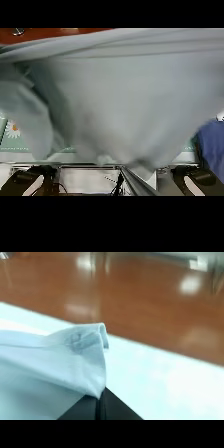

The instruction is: Fold the shirts.

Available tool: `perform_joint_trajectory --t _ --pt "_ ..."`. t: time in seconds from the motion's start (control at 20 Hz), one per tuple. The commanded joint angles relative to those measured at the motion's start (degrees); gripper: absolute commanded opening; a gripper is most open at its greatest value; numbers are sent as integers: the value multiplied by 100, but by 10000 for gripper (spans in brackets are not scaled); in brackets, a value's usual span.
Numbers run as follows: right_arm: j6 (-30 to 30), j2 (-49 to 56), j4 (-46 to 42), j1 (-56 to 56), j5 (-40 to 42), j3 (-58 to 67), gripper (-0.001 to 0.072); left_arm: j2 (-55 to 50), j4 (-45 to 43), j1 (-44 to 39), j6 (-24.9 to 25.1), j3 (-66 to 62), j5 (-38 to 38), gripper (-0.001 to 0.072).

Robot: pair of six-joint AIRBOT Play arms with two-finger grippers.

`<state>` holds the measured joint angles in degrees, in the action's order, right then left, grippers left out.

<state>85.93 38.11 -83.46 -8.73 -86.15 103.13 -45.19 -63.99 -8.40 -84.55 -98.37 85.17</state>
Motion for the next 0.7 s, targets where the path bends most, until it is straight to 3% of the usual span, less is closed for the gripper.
perform_joint_trajectory --t 0.0,0.2,0.45,0.65 --pt "249 229 -717 4 216 -949 30 -844 -11 4 138 190 -494 22" --pt "323 1156 -1276 7 592 -1886 28 -2393 2 2 136 190 -741 23" --pt "916 3084 -1235 210 2297 -2011 30 -3943 564 -44 136 190 -1928 23" --pt "1215 4406 -306 686 2863 -1784 30 -4662 767 -269 133 190 -2437 24"
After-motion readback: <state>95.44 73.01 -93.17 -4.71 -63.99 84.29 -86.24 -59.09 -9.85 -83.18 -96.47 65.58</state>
